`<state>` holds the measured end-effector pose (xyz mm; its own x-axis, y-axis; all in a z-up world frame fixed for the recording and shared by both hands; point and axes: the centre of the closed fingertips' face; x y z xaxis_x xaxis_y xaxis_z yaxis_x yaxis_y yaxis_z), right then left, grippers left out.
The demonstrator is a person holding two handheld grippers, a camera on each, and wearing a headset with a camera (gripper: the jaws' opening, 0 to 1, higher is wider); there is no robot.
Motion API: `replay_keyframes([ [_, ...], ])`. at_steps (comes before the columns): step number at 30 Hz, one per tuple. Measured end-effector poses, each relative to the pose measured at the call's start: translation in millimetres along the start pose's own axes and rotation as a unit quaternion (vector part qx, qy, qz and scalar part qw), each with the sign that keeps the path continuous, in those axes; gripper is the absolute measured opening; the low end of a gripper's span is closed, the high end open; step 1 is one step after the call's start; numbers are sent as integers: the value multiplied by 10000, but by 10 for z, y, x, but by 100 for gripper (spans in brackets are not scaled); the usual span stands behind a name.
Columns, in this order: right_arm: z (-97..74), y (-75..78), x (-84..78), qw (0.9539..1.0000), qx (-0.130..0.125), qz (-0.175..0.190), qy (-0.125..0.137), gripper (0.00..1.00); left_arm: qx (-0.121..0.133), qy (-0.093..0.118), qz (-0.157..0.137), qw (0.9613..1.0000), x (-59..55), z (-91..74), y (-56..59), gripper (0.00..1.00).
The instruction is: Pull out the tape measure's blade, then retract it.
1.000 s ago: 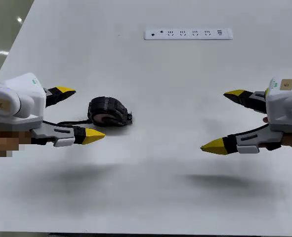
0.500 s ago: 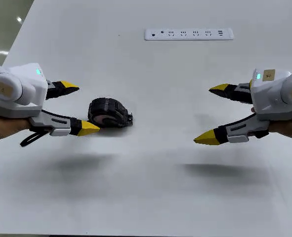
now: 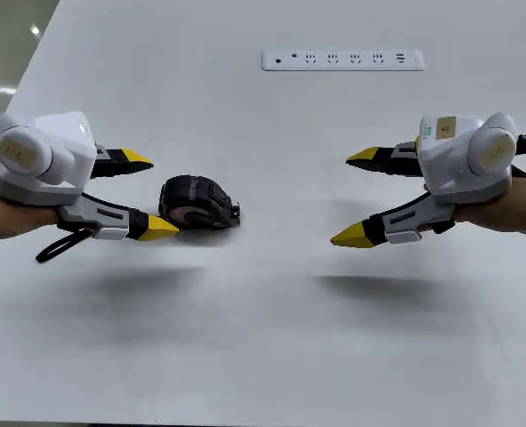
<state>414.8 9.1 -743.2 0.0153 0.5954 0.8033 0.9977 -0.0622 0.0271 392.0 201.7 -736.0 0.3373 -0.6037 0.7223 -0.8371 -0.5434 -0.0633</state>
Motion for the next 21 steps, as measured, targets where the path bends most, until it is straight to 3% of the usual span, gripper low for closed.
replay_keyframes([
  [21,510,-63,217,9965,555,-632,-7,43,-421,-252,456,9978,10,139,-20,41],
])
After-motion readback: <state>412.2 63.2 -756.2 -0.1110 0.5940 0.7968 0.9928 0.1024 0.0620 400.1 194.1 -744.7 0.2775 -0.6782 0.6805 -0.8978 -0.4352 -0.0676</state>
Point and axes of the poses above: the centre of the closed fingertips' face, and the gripper's own axes: z roughly forward along the fingers, y roughly to its right, x roughly out of its top
